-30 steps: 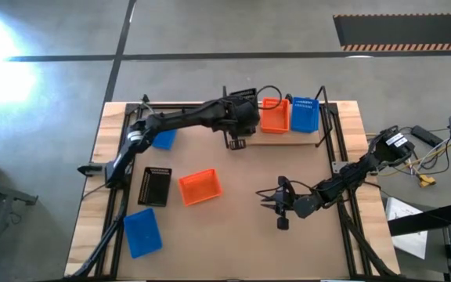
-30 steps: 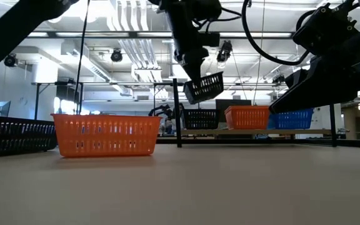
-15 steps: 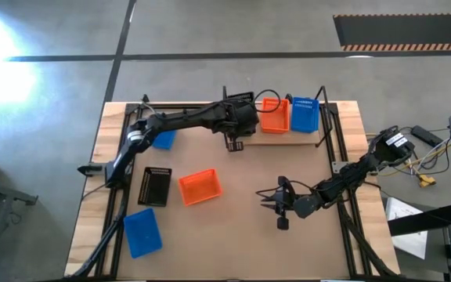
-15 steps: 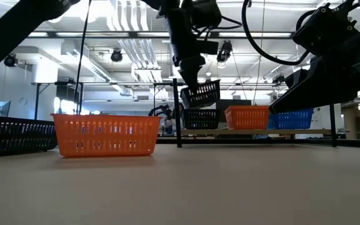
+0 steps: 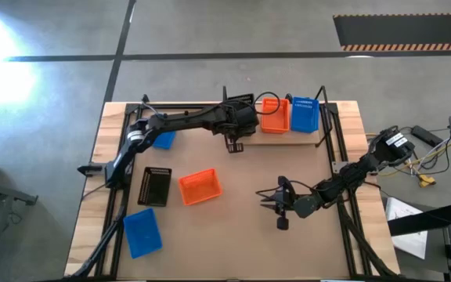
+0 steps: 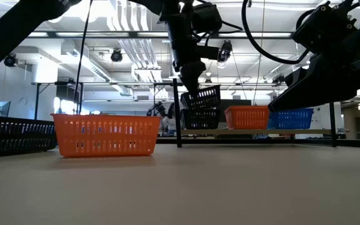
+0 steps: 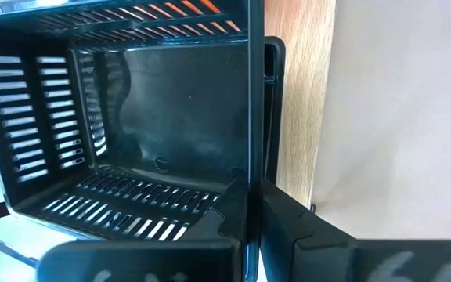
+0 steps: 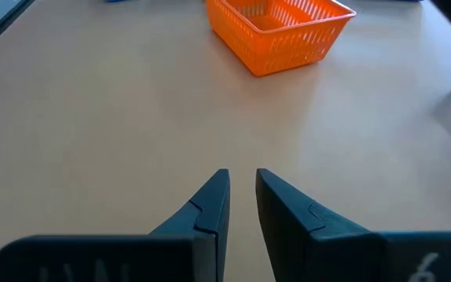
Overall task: Stack baskets on shelf by color
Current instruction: Stack the top black bin on the black bin on the shelf
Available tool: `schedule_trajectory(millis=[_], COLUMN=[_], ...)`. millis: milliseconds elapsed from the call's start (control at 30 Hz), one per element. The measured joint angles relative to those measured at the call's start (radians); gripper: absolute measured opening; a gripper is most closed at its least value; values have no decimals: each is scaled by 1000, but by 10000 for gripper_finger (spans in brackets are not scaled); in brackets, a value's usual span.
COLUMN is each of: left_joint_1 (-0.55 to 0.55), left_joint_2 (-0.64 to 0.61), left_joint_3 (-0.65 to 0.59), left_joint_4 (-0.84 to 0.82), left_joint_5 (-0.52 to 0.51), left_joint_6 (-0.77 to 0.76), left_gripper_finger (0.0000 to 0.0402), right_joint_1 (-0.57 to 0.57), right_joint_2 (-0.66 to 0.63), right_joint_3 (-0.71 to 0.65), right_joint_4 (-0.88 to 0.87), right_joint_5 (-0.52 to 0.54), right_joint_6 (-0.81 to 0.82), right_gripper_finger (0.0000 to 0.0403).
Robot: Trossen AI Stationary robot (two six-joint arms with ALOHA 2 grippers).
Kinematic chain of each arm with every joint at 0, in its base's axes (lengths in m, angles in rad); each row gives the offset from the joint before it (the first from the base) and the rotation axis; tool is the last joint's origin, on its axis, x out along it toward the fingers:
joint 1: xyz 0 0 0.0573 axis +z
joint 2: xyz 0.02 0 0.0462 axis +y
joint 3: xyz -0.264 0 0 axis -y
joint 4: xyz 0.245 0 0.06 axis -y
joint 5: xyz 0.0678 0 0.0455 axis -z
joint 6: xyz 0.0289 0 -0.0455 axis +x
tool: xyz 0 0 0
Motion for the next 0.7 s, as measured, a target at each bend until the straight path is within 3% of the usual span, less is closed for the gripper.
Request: schedule_trajectory(millis=[500,700], left_joint_1=[0,1], left_joint_2=[0,0], left_joint_3=[-16,-32], left_joint_4=[-4,13], left_joint_5=[45,45], left_joint_6=[0,0], left_gripper_finger=[2,41], right_joint_1=[0,0], right_joint_2=[0,0], right_joint_3=[0,0], right_joint_4=[1,1], right_joint_5=[0,0], right_joint_6=[1,1], right_gripper_finger=[57,57])
